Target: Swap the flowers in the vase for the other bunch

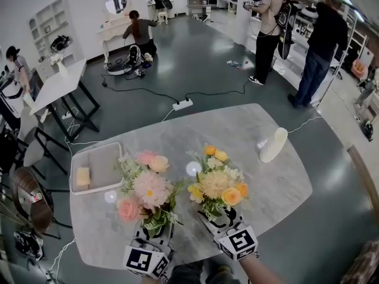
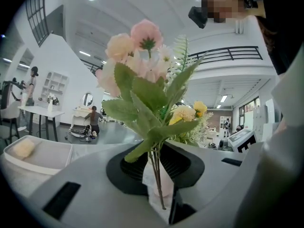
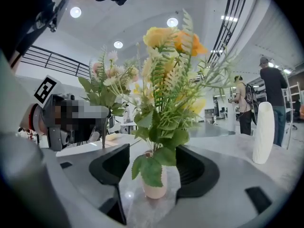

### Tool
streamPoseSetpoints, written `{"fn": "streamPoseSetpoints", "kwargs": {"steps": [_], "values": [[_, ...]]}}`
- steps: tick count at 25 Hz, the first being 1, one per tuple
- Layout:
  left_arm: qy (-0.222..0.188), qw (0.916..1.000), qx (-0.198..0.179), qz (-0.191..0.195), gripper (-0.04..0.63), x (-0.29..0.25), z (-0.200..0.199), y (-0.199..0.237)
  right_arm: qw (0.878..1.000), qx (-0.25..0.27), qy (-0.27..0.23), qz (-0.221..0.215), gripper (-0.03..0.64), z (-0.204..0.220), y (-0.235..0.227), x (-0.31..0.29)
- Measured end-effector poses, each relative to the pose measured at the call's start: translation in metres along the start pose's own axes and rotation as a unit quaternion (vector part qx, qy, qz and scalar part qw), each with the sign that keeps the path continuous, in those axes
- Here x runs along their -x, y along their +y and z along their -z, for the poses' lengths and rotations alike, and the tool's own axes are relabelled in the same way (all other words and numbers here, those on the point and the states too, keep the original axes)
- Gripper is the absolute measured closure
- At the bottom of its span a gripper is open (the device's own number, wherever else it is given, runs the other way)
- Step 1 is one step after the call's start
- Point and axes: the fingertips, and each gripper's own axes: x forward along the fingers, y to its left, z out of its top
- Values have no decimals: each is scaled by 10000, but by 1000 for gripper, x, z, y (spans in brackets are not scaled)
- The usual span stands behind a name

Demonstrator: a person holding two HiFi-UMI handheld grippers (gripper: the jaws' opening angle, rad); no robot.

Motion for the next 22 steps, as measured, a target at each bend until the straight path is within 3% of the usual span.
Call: {"fn": "streamPoseSetpoints", "kwargs": {"steps": [22], "values": [[1,9997,18,-252,509,25,7,-17,9983,-437,392,-36,322,35,-1,26]]}}
